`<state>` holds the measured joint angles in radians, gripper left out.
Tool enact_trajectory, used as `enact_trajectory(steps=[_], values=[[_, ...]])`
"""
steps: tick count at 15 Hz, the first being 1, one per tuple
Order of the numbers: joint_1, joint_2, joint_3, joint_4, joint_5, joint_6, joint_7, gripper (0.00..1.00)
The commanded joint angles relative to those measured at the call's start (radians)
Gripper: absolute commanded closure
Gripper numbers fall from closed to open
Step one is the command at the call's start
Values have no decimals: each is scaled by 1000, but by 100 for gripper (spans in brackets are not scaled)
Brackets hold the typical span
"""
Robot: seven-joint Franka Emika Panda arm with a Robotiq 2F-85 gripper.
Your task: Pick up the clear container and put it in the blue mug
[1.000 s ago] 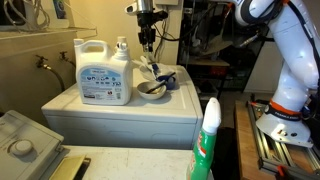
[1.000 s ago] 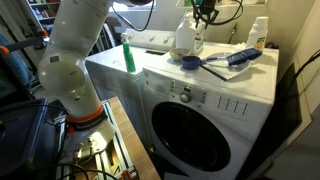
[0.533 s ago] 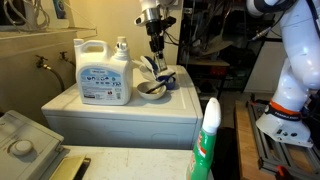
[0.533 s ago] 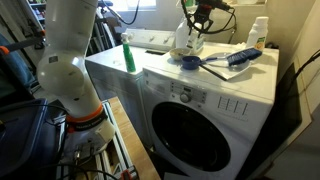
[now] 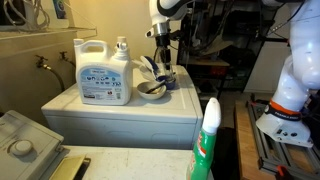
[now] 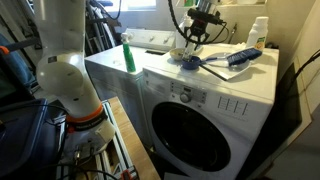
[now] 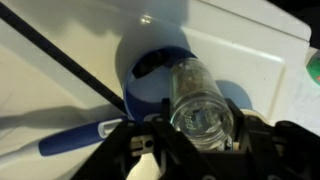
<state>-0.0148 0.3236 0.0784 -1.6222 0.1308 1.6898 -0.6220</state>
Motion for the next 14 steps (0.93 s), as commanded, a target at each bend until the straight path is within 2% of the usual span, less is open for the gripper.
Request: enact_trajectory(steps=[1, 8, 11, 14], values=[[-16, -121, -6, -201, 8, 97, 2, 72], [18, -211, -7, -337, -51, 410, 67, 72], [27, -246, -4, -356, -88, 423, 78, 72], [36, -252, 1, -354, -84, 383, 53, 72]])
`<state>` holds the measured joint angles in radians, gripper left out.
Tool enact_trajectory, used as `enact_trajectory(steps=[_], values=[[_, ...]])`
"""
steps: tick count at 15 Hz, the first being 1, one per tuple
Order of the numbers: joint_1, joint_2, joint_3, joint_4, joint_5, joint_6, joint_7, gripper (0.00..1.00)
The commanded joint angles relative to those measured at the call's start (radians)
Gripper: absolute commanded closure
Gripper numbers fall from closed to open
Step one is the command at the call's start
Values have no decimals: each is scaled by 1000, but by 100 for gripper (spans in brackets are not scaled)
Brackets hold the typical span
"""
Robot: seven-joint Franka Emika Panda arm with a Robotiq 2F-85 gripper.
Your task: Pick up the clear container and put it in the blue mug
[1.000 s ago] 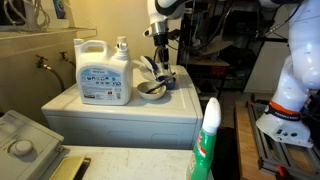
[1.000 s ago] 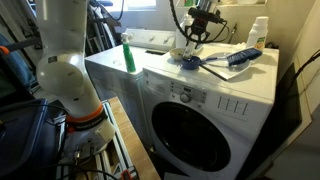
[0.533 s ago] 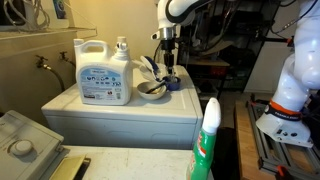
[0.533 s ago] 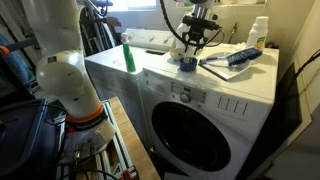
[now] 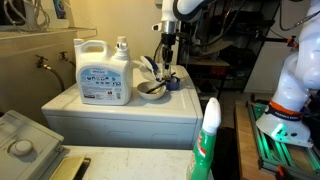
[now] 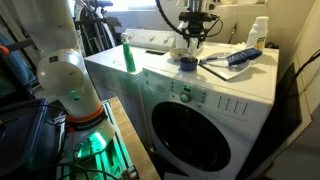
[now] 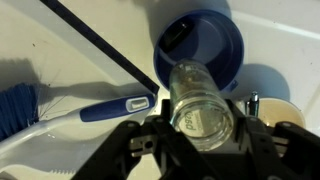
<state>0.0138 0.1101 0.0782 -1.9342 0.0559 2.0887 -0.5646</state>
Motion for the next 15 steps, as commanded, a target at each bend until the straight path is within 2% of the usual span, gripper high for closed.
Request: enact_trajectory(steps=[1, 12, 13, 14, 15], values=[[9, -43, 3, -46, 1, -28, -19, 72], [15, -28, -2, -90, -13, -16, -4, 72], [15, -26, -2, -91, -10, -13, -8, 50], [14, -25, -3, -91, -6, -7, -9, 22], [14, -27, -3, -90, -3, -4, -11, 21]])
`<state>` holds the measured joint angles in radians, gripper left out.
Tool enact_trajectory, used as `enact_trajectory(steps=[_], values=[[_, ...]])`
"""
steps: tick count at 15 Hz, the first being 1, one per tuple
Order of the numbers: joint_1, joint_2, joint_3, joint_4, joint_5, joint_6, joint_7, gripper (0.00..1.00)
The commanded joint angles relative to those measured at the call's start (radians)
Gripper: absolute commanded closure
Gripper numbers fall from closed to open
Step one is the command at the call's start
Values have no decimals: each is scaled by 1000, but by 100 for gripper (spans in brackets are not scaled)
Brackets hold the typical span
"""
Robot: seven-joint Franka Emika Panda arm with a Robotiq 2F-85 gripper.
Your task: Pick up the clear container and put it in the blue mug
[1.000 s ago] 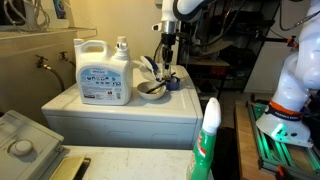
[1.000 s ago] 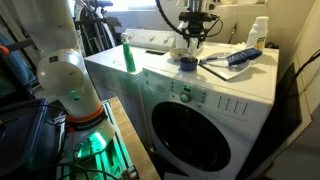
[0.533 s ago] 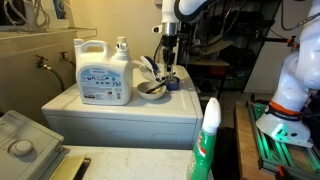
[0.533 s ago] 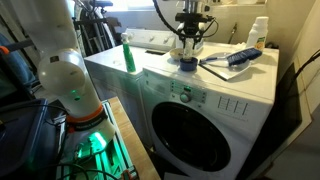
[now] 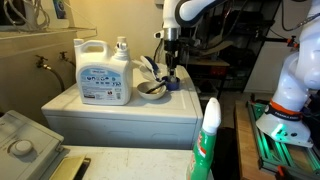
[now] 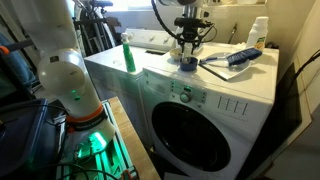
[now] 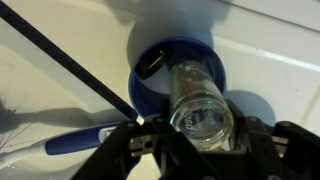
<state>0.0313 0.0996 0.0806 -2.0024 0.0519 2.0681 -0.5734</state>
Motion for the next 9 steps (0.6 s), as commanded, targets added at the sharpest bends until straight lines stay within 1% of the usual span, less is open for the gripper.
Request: enact_trajectory(steps=[1, 3, 7, 9], values=[[-4, -20, -5, -22, 1, 19, -3, 16], [-5, -34, -8, -20, -6, 23, 2, 1], [-6, -71, -18, -7, -14, 23, 17, 0], [-6, -113, -22, -11, 4, 67, -7, 0]])
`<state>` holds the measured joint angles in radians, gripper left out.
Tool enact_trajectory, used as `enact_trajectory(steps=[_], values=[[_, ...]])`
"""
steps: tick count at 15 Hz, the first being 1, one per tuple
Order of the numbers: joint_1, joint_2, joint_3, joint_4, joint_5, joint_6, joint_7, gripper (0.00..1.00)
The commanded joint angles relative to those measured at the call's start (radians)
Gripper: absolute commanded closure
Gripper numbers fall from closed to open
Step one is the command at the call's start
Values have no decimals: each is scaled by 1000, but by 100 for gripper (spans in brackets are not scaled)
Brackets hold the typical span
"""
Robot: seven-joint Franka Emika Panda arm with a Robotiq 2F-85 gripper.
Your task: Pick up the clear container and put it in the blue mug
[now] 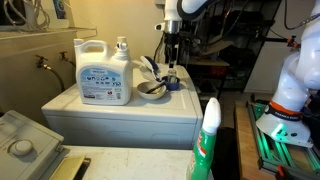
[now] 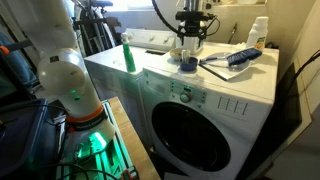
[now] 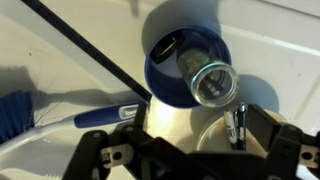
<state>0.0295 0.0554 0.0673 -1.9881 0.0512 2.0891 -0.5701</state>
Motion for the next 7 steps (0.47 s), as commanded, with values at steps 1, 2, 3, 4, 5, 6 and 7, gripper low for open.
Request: enact_trajectory(steps=[1, 2, 3, 4, 5, 6, 7], values=[[-2, -92, -6, -30, 32, 97, -72, 0], [4, -103, -5, -22, 40, 125, -106, 1], [11, -109, -4, -8, 58, 150, -145, 0], [19, -108, -3, 10, 80, 178, -185, 0], [28, -105, -3, 25, 103, 210, -227, 0], [38, -86, -1, 56, 143, 240, -269, 0], [31, -101, -4, 33, 87, 196, -189, 0]])
